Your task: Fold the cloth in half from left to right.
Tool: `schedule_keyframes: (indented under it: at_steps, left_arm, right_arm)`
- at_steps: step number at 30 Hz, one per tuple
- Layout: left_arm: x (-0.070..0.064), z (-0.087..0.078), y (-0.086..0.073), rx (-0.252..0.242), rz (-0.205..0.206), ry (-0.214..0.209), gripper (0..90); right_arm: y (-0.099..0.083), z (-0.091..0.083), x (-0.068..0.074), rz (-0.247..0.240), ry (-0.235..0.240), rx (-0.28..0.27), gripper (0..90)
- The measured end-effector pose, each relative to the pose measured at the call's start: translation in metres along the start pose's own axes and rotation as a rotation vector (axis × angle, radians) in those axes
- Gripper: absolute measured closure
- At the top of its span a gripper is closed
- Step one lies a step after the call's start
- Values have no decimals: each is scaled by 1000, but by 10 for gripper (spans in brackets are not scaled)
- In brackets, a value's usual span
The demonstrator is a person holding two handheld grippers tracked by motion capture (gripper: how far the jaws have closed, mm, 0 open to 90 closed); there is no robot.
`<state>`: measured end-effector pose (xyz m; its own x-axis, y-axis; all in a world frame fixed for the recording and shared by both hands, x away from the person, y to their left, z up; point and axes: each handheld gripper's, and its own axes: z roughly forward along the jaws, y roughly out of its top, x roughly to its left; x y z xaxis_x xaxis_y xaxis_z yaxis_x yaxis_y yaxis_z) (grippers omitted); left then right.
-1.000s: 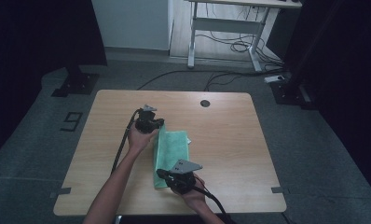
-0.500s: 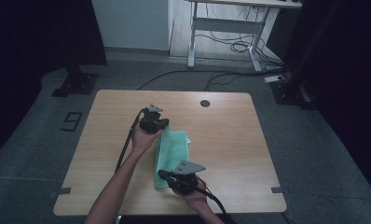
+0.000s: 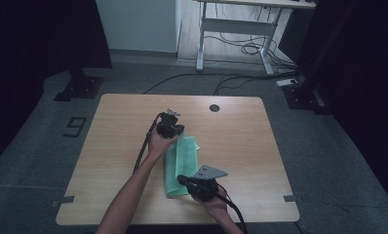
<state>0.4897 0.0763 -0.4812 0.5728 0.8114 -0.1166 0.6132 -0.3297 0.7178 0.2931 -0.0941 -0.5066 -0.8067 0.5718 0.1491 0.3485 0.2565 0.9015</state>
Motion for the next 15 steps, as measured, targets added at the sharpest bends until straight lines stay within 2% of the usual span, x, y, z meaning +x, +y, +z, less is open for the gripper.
schedule_keyframes:
  at_steps: [15]
  left_arm:
    - [-9,27,-3,27,2,-14,857]
  right_arm:
    - [-21,-3,-15,42,-45,68,873]
